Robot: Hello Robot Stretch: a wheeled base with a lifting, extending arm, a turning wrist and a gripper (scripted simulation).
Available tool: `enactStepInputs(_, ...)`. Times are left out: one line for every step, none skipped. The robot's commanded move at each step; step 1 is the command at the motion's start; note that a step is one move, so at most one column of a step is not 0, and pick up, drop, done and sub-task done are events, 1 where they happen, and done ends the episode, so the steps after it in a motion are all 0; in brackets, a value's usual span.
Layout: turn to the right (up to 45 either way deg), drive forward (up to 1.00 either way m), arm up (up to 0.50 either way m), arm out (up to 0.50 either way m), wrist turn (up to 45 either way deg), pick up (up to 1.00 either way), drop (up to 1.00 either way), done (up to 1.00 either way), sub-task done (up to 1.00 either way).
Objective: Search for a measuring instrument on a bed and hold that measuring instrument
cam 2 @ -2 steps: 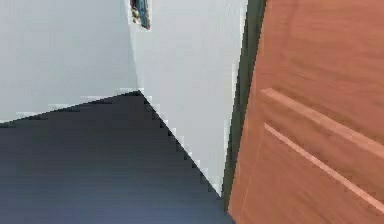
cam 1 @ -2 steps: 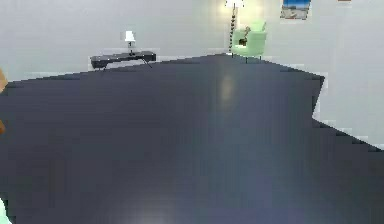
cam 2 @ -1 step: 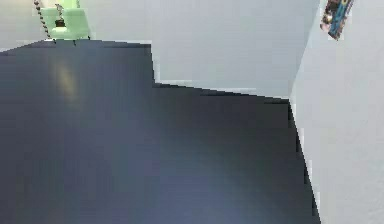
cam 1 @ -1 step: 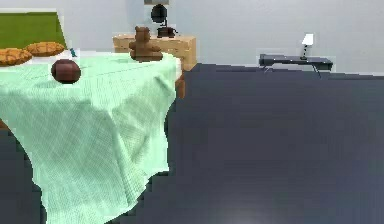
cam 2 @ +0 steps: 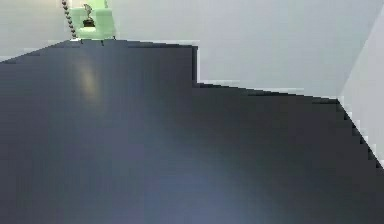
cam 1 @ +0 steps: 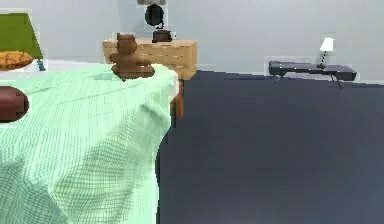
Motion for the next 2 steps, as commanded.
enactStepInputs(42.0,0.00,0.00,0.00,0.0,0.00,0.00,0.00,0.00)
enactStepInputs(0.0,0.45,0.00,0.00,0.0,0.00,0.00,0.00,0.00)
